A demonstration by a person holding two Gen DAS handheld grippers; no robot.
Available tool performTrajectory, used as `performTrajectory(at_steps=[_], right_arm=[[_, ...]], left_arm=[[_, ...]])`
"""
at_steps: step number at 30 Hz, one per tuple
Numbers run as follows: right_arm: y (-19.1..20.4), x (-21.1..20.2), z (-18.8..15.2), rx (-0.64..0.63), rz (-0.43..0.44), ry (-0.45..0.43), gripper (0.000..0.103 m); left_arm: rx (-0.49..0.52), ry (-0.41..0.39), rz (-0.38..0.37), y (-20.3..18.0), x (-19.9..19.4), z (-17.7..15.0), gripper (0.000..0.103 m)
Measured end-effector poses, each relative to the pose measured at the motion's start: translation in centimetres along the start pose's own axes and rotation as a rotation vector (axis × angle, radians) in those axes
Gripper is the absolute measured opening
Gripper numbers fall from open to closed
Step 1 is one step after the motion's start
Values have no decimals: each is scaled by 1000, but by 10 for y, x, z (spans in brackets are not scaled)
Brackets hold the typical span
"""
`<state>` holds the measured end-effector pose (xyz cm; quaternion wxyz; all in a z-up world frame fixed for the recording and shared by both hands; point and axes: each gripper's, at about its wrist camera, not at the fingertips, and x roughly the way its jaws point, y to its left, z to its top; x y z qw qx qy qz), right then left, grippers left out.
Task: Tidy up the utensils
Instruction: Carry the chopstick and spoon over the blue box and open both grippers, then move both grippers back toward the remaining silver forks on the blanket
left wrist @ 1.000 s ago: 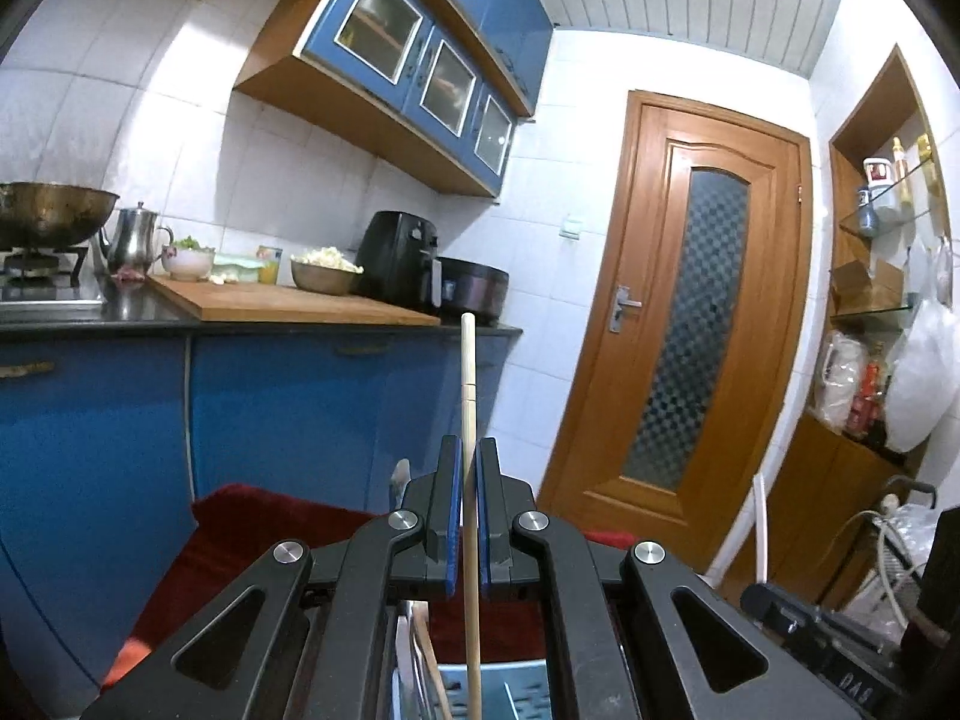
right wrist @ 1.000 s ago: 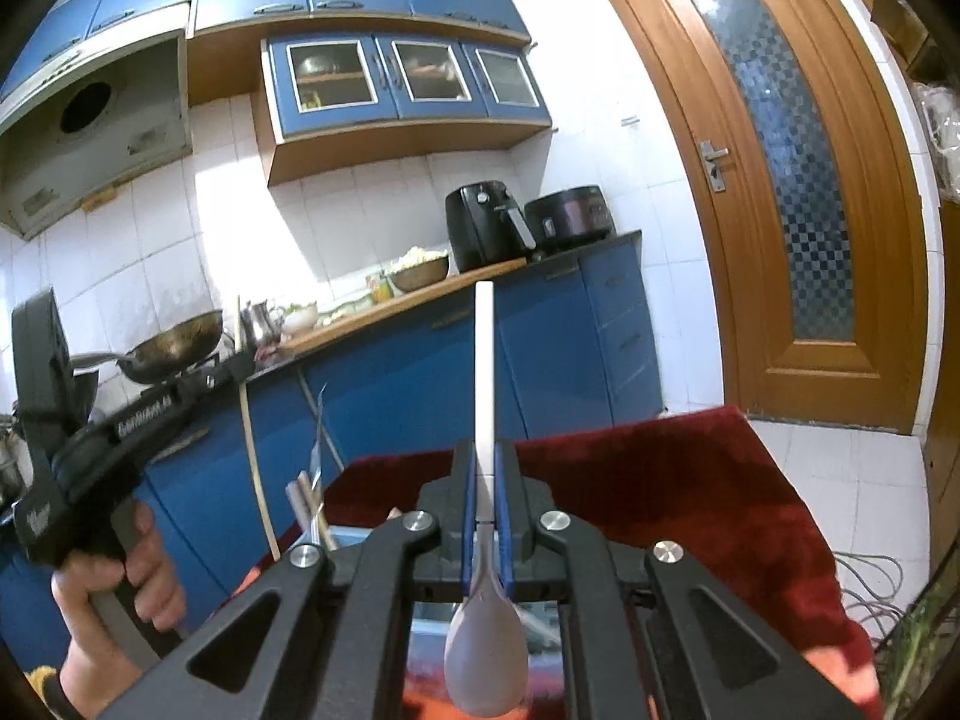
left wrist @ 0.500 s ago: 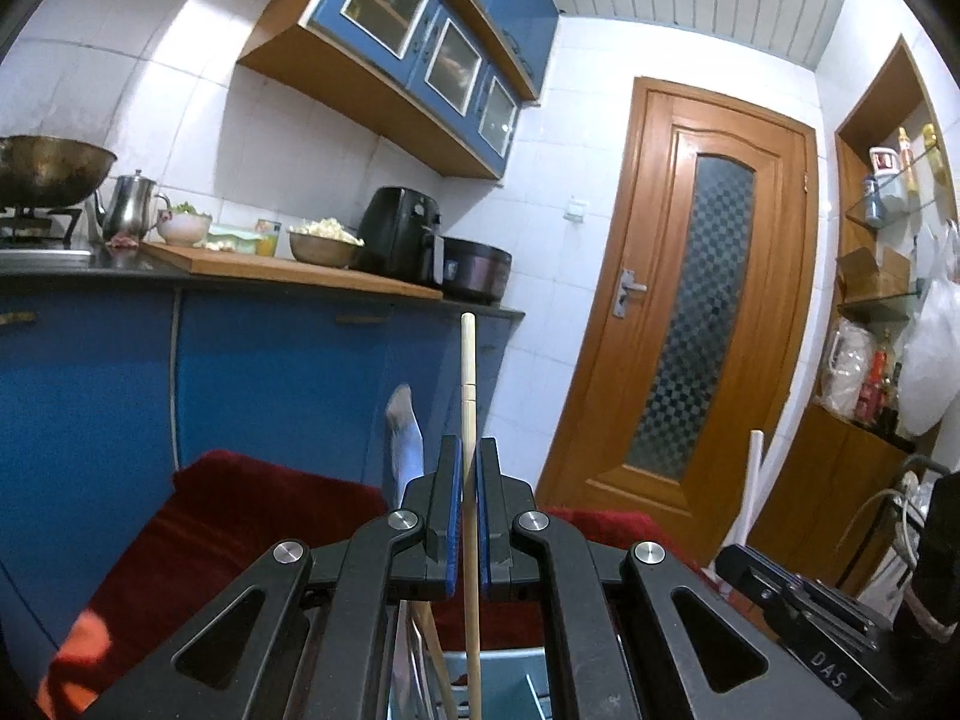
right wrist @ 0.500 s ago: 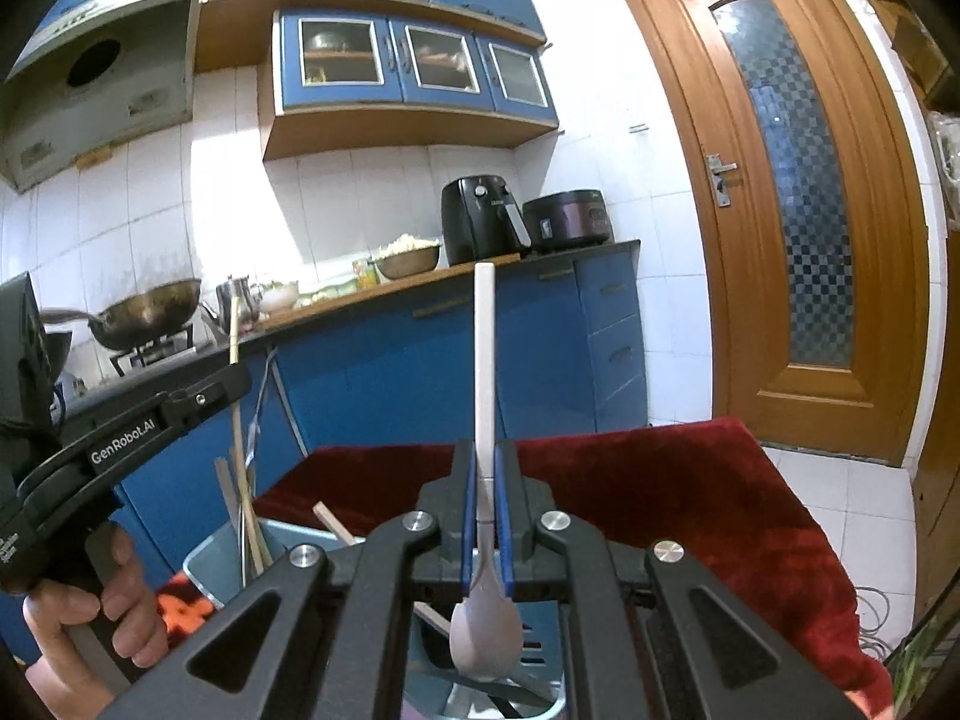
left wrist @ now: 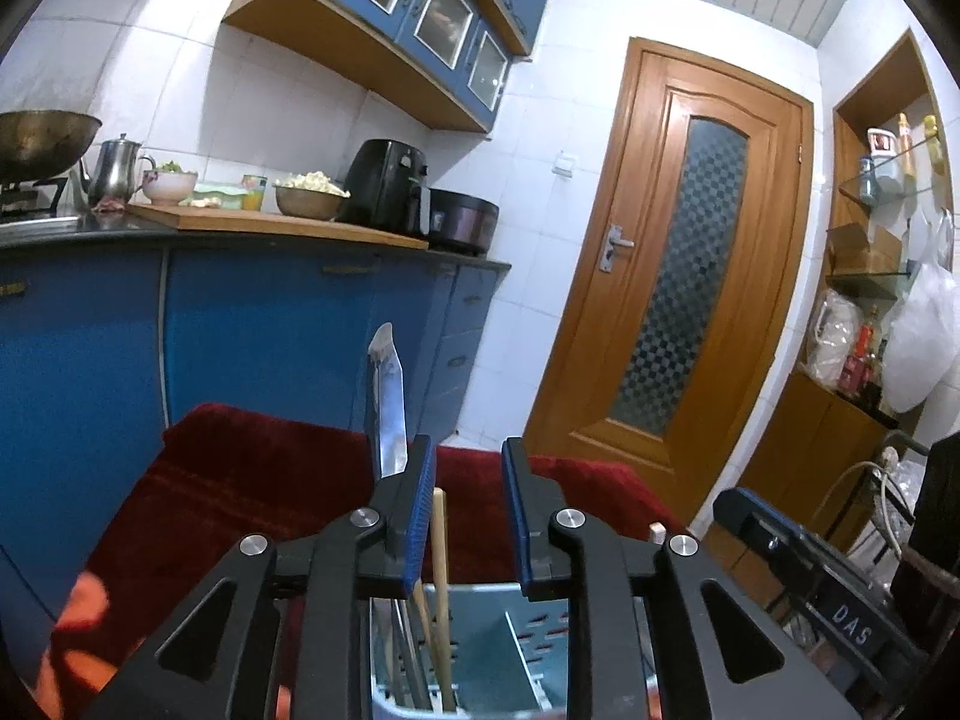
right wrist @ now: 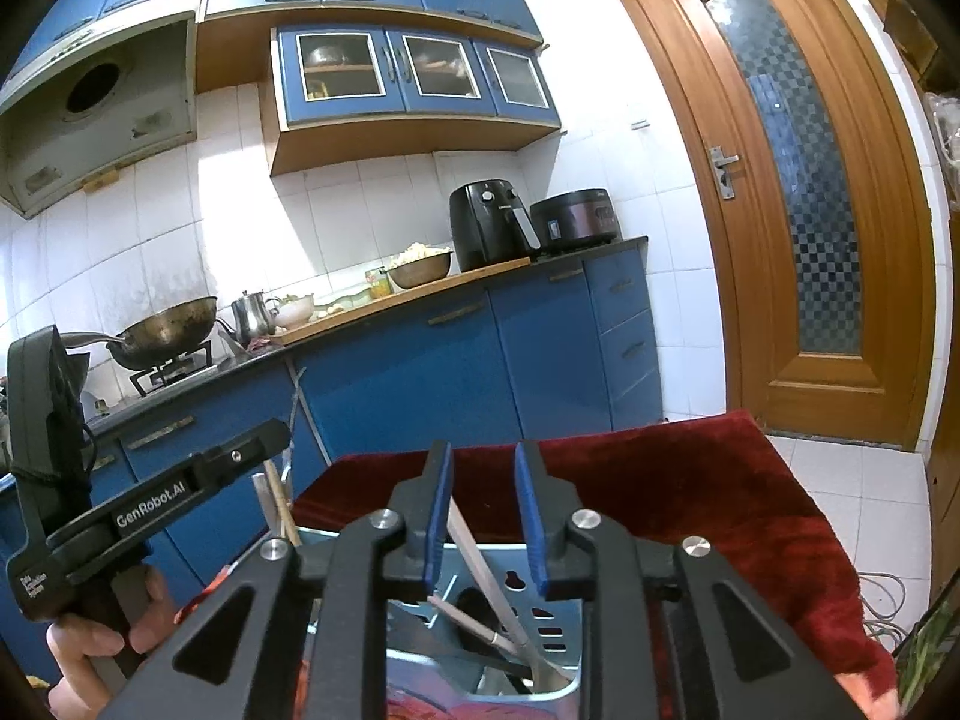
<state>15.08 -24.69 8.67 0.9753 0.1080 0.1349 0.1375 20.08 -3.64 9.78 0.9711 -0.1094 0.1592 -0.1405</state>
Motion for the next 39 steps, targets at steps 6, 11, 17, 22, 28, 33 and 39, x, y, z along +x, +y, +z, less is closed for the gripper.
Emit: performTrajectory(at_steps=[6,11,17,22,28,33,39], right_arm=[[10,-19,-1,-7,-18,34,24],[15,-40,-3,-1,-27,48,24],[21,-66,-7,12,-33,57,24],[29,-82,-17,3,-45,95,24],[34,-98,-33,16,-54,147,24],[35,-106,-49,48,-61,200,24],[36,-109,-69,87,-68,272,24]], left_arm=[[2,35,-4,0,-18,-1,23],[17,63,-3,-2,-36,-1,23],[34,83,2,-4,-61,-5,23],[37,119,17,-4,-82,-13,23],[49,164,36,-2,-105,-27,23],[51,208,52,2,-117,-40,23],[60,273,74,10,-126,-57,23]])
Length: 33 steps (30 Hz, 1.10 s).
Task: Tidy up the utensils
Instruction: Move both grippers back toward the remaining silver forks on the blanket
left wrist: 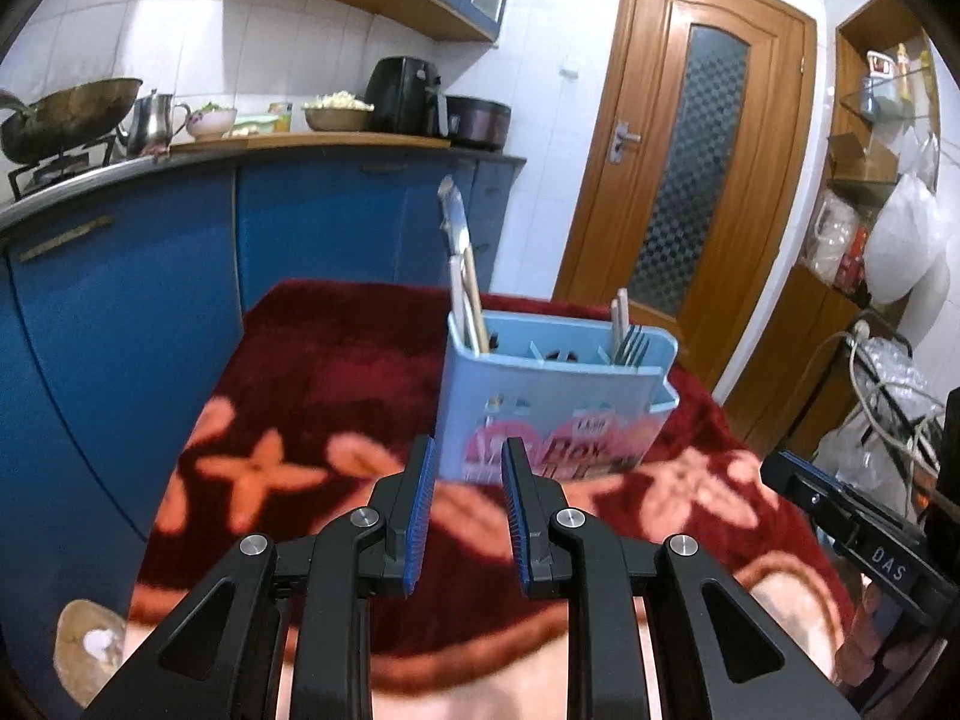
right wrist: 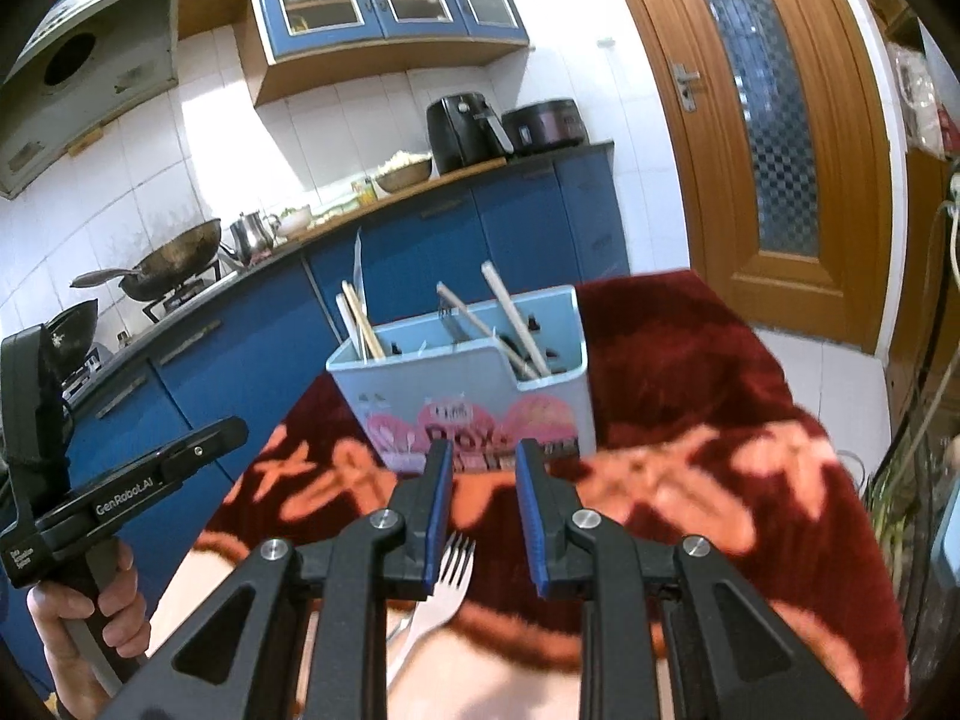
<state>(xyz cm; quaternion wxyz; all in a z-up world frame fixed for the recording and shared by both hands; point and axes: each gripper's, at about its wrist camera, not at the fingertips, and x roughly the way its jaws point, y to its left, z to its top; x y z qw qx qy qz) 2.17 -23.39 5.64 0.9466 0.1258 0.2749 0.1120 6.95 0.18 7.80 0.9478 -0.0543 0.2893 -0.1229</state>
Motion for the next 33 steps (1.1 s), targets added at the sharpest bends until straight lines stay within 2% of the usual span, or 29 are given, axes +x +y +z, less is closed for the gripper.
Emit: performTrajectory(at_steps=[6,17,33], right_arm=[[5,11,-19,18,-12,103,24],[20,31,-51,37,-8,264,24],[43,53,-73,8,-42,370,24]], left_arm=[[0,43,12,9,-2,-16,23],[-12,71,55,30,-6,-37,23],[-79,112,66,57,-5,-62,23]])
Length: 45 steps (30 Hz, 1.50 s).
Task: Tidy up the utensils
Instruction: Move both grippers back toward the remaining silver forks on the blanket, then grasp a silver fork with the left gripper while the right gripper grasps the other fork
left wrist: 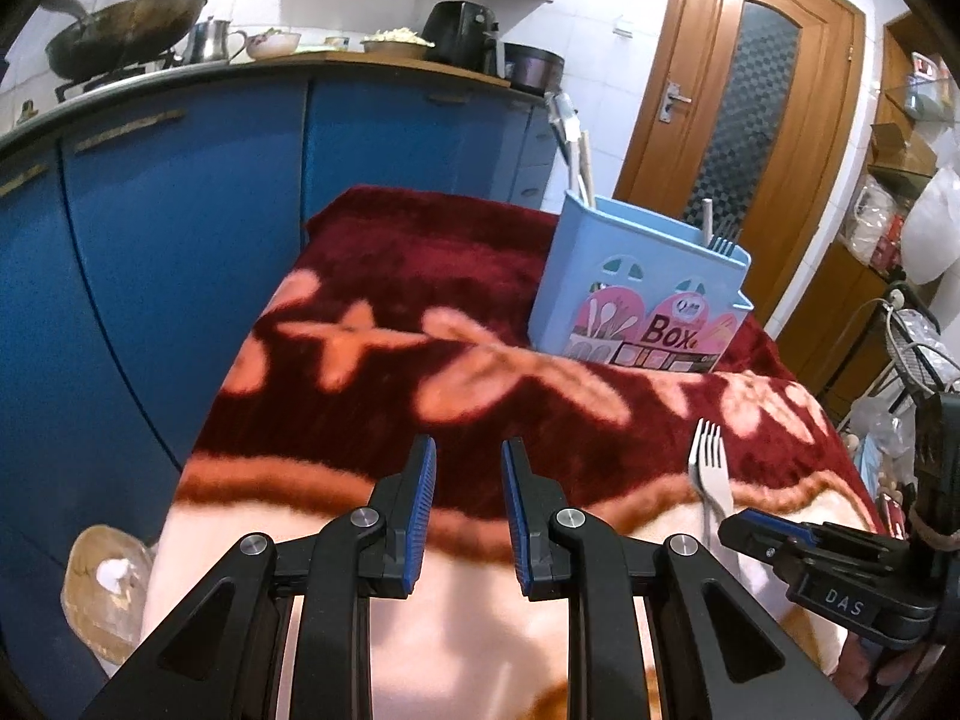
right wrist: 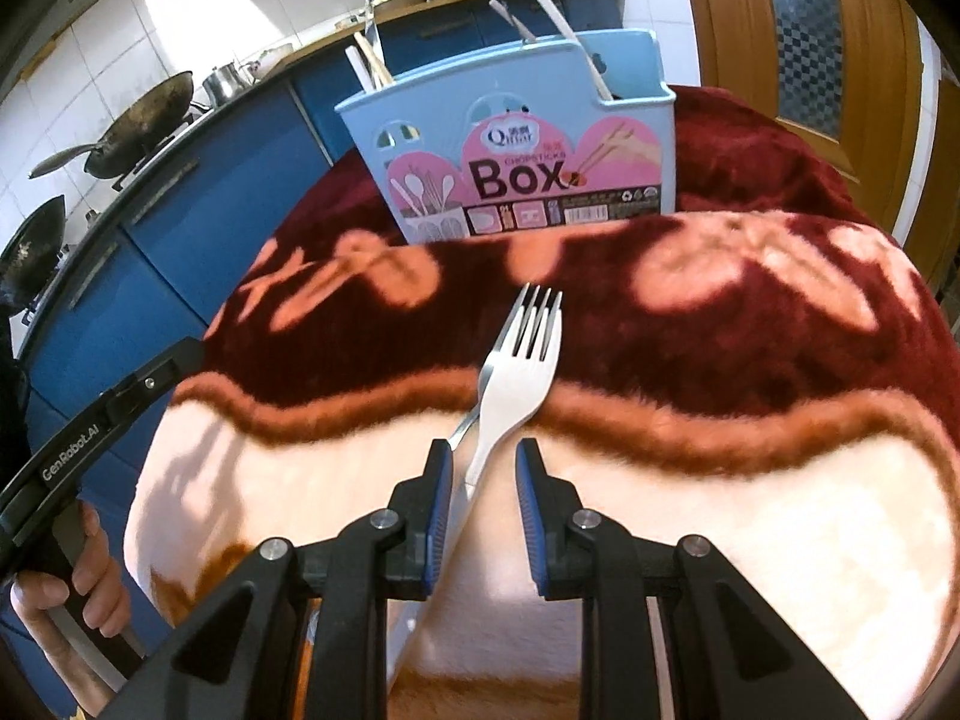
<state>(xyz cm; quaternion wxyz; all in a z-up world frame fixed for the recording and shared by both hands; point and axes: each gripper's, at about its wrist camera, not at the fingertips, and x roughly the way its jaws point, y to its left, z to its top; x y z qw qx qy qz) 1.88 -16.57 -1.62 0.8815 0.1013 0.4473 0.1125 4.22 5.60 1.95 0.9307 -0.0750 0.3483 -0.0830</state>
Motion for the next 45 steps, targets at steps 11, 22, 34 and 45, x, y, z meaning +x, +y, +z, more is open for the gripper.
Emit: performTrajectory(at_steps=[11,22,34,45], right_arm=[[-2,3,0,1,-6,-3,19],[-26,-15,2,56,13,-54,8],[-66,-29,1,66,-44,-71,8],[-79,-26,2,30,-17,-38,8]], left_arm=[[-18,26,19,6,7,-4,23],[11,30,11,-4,4,-2,23],[58,98,-54,-32,14,-4,23],[102,233,-170,-75,34,-10,23]])
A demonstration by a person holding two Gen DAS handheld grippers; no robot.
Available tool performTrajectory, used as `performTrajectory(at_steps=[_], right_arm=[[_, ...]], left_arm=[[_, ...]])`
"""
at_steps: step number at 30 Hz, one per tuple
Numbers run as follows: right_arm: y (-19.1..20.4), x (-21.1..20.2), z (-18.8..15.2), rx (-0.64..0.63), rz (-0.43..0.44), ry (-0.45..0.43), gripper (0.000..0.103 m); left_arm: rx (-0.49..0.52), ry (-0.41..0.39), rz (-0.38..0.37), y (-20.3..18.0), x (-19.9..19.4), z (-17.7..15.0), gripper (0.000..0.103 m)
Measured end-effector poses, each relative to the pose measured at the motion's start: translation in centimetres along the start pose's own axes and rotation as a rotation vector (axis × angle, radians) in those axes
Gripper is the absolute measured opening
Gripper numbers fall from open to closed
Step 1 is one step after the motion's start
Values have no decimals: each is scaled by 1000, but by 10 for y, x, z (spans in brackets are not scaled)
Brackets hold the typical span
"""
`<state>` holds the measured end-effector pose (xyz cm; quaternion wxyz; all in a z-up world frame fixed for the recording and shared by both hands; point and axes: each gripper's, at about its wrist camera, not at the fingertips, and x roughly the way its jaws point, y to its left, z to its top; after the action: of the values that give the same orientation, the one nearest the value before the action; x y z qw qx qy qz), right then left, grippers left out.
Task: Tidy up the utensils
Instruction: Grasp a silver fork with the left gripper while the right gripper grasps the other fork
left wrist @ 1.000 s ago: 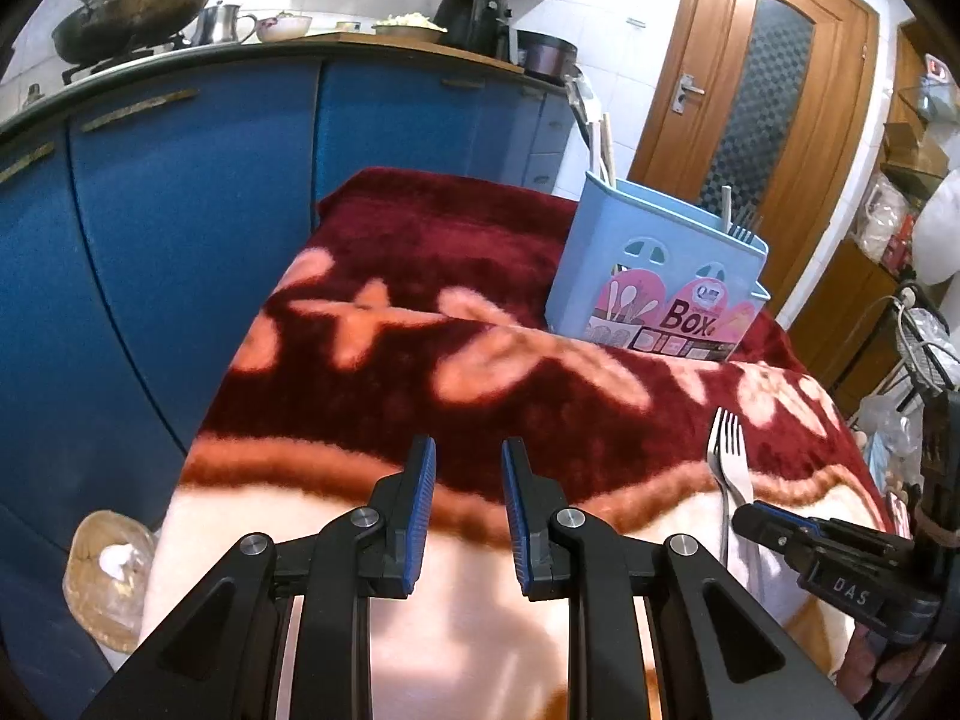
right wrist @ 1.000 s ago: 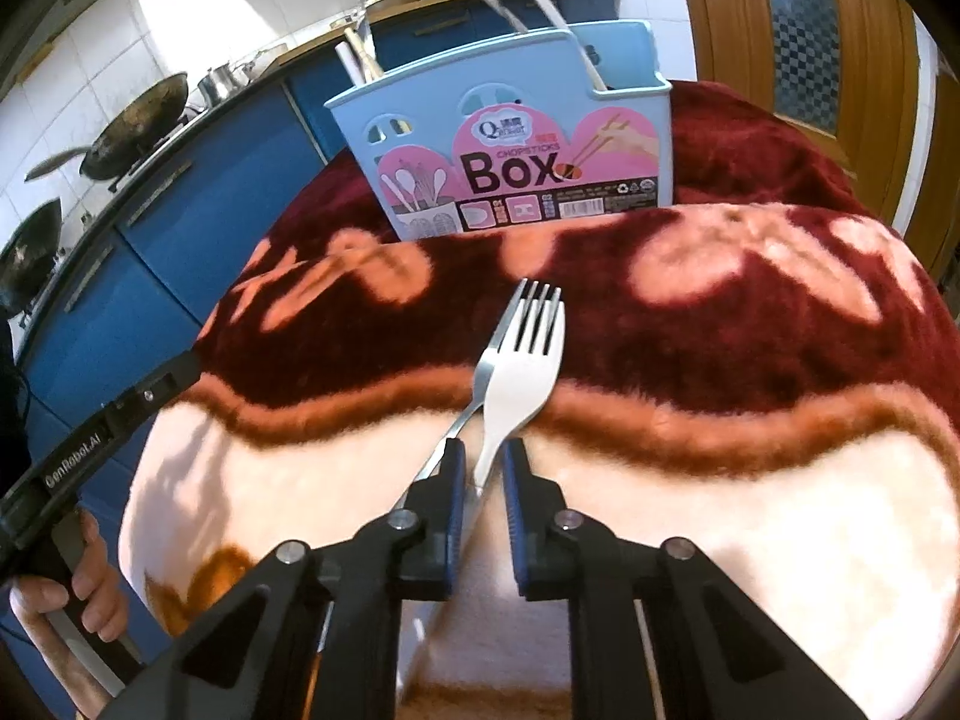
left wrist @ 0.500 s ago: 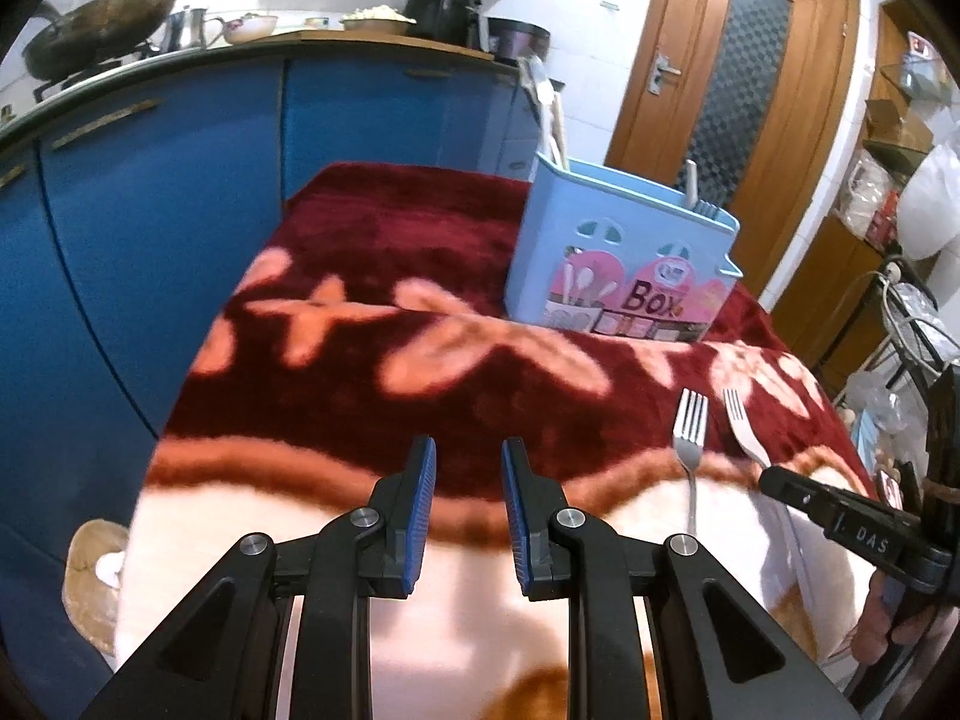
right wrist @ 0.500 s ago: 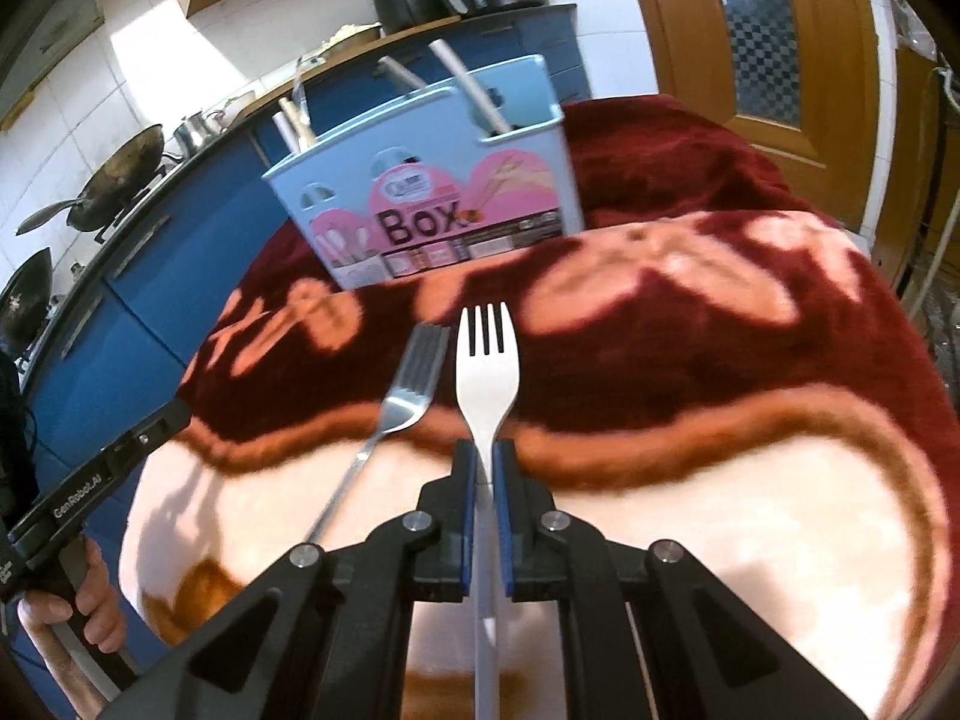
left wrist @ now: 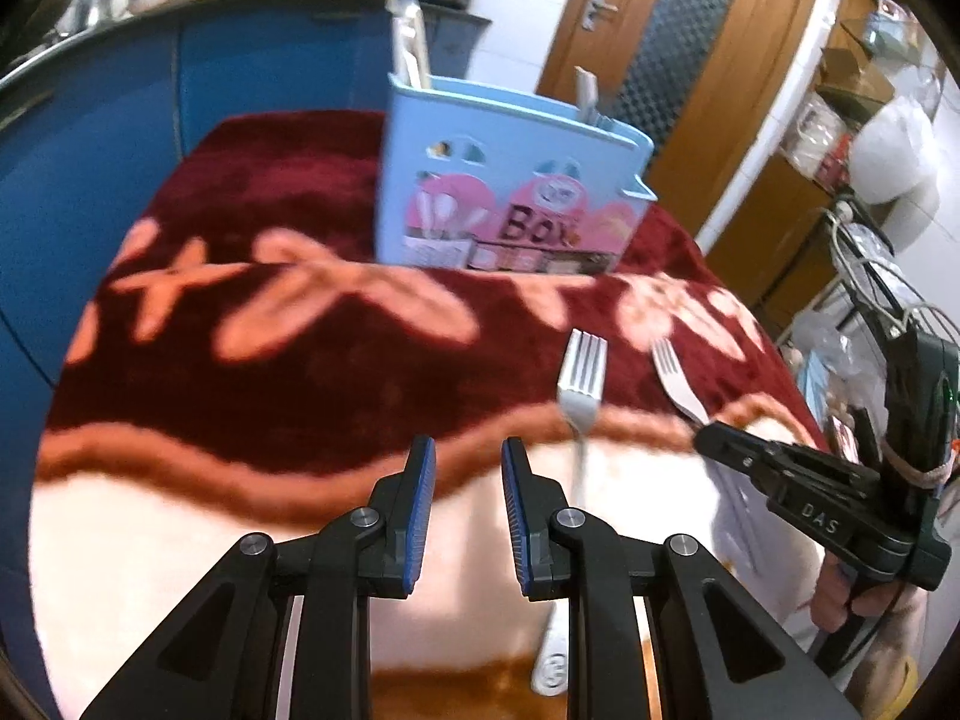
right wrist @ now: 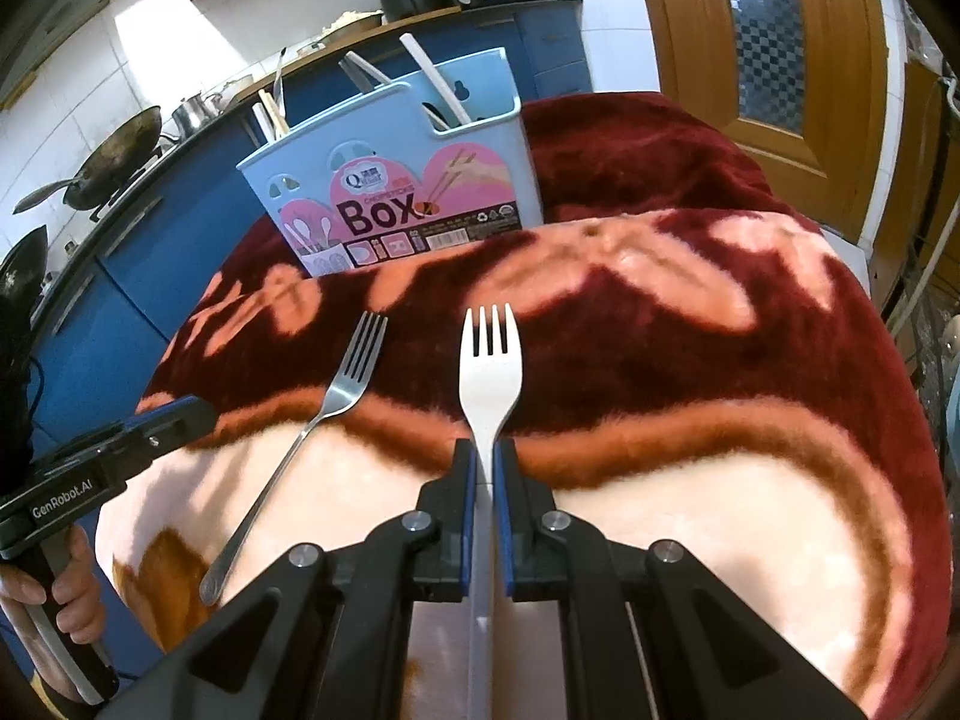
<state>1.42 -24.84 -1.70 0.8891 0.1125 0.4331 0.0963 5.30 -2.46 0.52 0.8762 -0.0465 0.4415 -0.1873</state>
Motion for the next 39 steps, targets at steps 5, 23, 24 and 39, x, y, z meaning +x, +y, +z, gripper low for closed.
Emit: performTrajectory(at_steps=[5,23,24,39], right_arm=[[-3,2,1,-2,24,19,8],[-4,6,6,-64,51,77,9],[-3,7,7,-72,52,86,10],[0,16,17,-86,56,159,9]], left_arm=[[47,47,-17,-18,9,1,23],[237,267,20,-54,51,13,22],[250,287,19,-56,53,15,22],[156,324,-20,-45,56,24,4]])
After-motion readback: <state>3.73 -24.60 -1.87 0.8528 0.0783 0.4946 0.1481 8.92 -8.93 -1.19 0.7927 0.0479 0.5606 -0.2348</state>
